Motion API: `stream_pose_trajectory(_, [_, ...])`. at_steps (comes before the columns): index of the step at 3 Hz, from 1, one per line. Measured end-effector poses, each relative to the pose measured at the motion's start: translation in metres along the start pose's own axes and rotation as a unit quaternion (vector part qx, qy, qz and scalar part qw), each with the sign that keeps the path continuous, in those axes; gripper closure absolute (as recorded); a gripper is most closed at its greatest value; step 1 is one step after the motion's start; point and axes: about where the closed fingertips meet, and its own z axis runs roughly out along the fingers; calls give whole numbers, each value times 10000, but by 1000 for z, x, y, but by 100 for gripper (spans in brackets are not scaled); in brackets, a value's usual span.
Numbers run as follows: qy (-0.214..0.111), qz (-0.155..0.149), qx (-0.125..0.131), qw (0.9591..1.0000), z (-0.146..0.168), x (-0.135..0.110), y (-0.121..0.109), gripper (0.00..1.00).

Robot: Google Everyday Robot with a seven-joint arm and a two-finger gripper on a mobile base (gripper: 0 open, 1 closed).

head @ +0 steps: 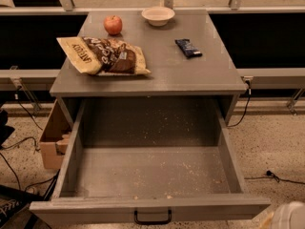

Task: Close top drawer

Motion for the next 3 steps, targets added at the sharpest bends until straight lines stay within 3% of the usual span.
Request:
stream_pose_trajectory(1, [251, 357, -746, 9963, 79, 35, 50, 100])
stream_pose_trajectory(2, [302, 451, -928, 9942, 91, 43, 64, 100])
stream_pose_trajectory(3, [299, 445, -913, 9944, 91, 42, 63, 100])
